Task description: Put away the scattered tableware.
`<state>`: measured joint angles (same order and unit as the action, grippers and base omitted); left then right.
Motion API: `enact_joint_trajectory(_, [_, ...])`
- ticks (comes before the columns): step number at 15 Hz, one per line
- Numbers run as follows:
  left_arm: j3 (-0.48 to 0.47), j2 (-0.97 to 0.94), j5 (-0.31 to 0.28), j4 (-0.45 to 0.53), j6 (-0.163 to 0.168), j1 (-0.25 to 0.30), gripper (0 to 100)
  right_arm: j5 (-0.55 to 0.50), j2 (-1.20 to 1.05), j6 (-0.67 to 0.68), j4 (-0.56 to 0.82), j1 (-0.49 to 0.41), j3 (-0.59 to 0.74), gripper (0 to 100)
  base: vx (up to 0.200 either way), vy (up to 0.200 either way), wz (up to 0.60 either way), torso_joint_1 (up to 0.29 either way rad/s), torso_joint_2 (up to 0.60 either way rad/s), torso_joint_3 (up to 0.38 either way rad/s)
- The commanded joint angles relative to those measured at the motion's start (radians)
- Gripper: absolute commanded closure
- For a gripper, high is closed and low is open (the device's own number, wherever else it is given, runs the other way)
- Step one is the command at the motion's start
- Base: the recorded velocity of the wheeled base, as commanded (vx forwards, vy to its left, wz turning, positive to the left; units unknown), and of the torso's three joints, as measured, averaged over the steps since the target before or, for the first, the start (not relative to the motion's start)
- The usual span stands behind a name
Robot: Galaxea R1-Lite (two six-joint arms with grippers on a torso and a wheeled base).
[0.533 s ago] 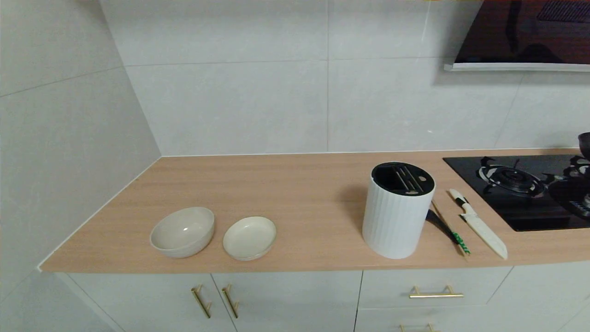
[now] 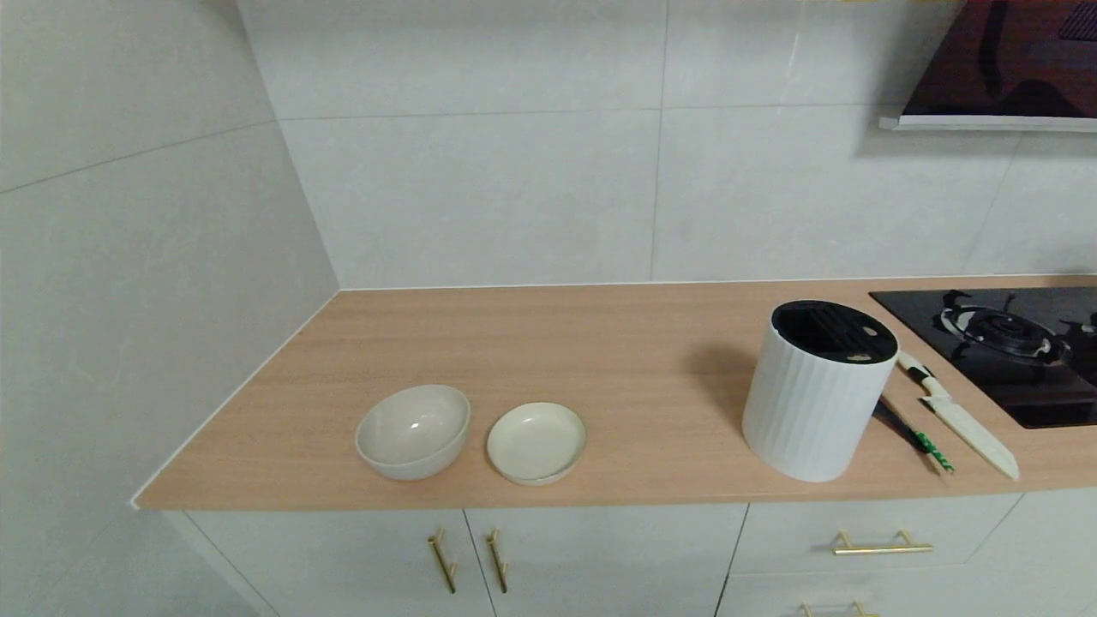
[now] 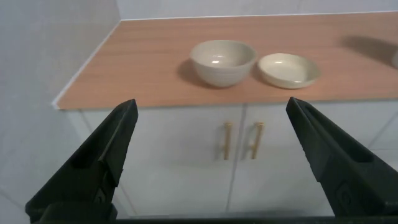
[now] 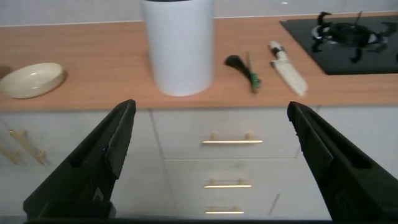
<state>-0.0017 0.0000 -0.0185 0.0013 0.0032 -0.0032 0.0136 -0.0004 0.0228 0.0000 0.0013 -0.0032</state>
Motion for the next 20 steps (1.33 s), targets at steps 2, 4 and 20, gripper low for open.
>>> enact_joint_trajectory(2, [0.000,0.000,0.000,0.000,0.000,0.000,0,0.000,0.000,0.000,0.000,0.000,0.000,0,0.000,0.200,0.00,0.005,0.00,-0.002])
enact_joint_trajectory(4, [0.000,0.000,0.000,0.000,0.000,0.000,0,0.000,0.000,0.000,0.000,0.000,0.000,0,0.000,0.200,0.00,0.000,0.00,0.005])
enact_joint_trajectory(20, [0.000,0.000,0.000,0.000,0.001,0.000,0,0.000,0.000,0.002,0.000,0.000,0.000,0,0.000,0.100,0.00,0.001,0.00,0.001])
